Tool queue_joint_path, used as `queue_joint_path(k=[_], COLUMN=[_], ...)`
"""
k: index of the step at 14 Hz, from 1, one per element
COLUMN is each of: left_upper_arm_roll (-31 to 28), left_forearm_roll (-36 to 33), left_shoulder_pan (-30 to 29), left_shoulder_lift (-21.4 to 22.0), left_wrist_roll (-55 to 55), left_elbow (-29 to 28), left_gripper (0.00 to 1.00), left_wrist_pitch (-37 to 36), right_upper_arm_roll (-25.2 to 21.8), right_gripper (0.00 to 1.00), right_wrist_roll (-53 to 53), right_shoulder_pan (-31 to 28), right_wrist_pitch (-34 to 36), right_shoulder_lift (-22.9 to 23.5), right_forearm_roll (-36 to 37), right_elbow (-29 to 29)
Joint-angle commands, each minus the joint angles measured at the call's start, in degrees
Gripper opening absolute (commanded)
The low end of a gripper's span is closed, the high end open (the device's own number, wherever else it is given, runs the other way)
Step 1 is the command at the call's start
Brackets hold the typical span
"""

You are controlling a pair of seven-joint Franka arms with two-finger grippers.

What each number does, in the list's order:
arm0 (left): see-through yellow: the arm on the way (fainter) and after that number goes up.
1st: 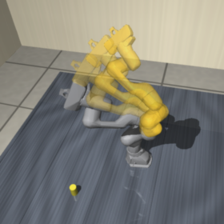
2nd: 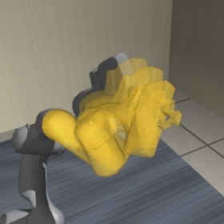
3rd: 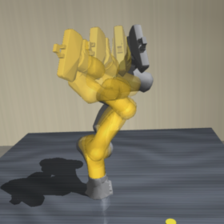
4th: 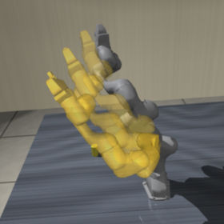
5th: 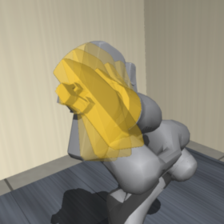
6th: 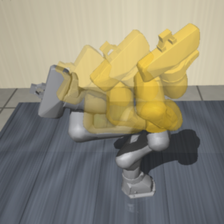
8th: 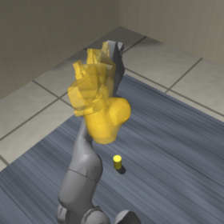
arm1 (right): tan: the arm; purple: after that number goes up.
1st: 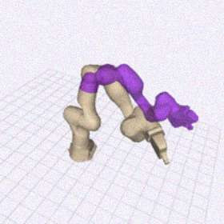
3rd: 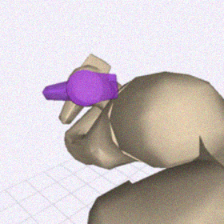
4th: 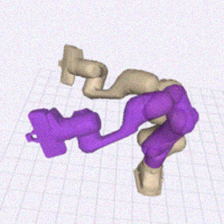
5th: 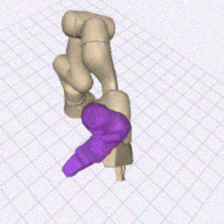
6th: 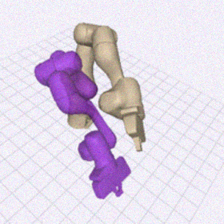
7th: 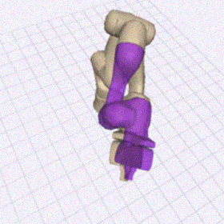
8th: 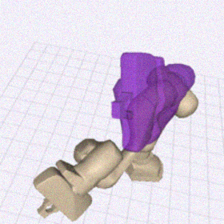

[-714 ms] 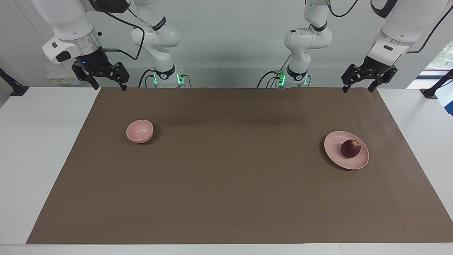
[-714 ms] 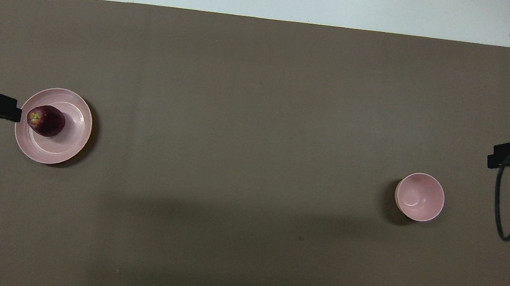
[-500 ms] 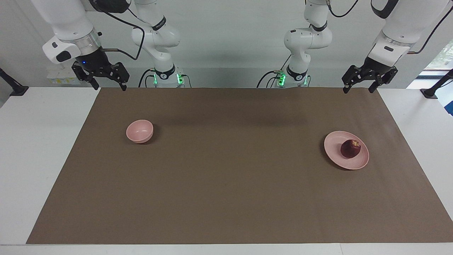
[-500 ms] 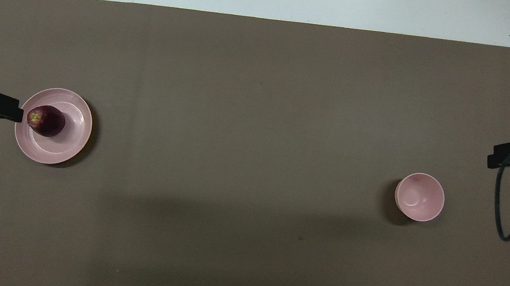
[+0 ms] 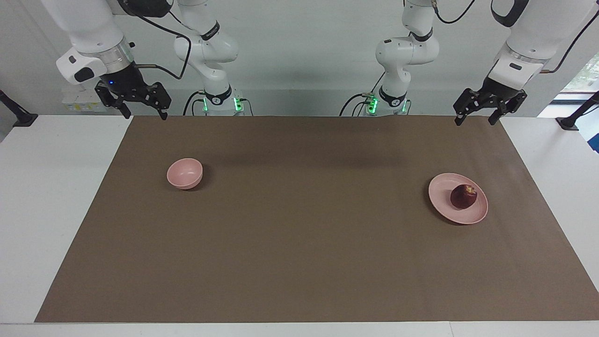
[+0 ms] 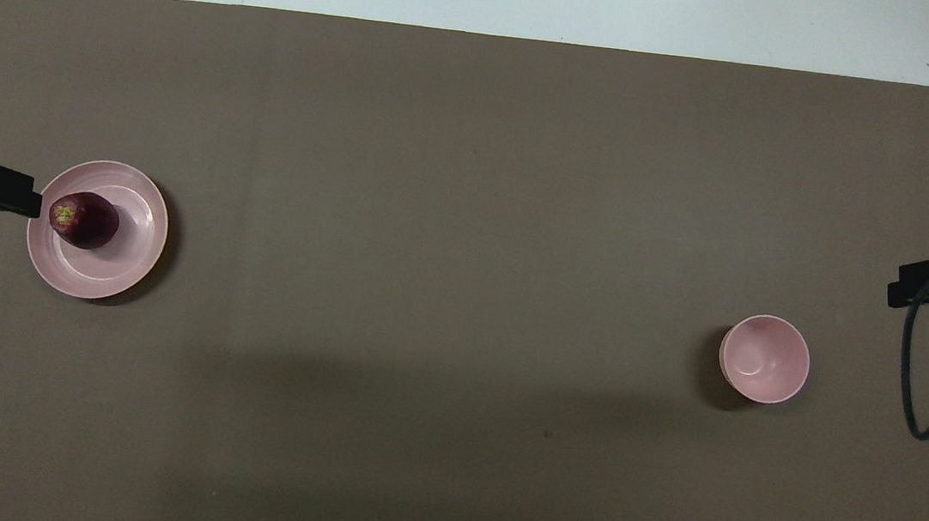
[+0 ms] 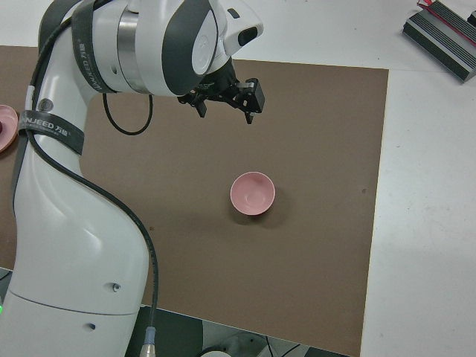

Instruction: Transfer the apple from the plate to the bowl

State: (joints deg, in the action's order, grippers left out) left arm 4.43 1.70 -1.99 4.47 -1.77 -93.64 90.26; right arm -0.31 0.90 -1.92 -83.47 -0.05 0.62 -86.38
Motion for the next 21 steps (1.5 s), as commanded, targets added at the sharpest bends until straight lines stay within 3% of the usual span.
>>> queue_joint_path(k=[1,7,10,21], left_upper_arm_roll=[0.1,0.1,0.1,0.1], left_forearm_roll=[0.2,0.2,0.2,0.1], left_shoulder_pan=[0.1,-0.9,-3.9,-9.2], left_shoulder_lift=[1.2,1.0,0.0,-6.1], left_wrist_roll=[-1.0,-0.5,-0.5,-0.2], left_elbow=[-1.6,-3.0,-6.7,-17.6], left_gripper=[1.00,1.00,1.00,1.00], left_wrist_pitch=[1.3,3.4,11.2,29.3], right_upper_arm_roll=[0.2,0.1,0.2,0.2], right_gripper=[1.00,1.00,1.00,1.00], right_wrist_roll=[-0.8,-0.5,-0.5,0.1], right_shoulder_pan=[-0.4,-0.5,-0.4,-0.4], right_wrist_pitch=[0.9,0.4,0.3,0.6], right_shoulder_lift=[-0.3,-0.3,-0.3,-1.0], right_forearm_roll=[0.1,0.2,0.2,0.2], right_elbow=[0.2,0.2,0.2,-1.2])
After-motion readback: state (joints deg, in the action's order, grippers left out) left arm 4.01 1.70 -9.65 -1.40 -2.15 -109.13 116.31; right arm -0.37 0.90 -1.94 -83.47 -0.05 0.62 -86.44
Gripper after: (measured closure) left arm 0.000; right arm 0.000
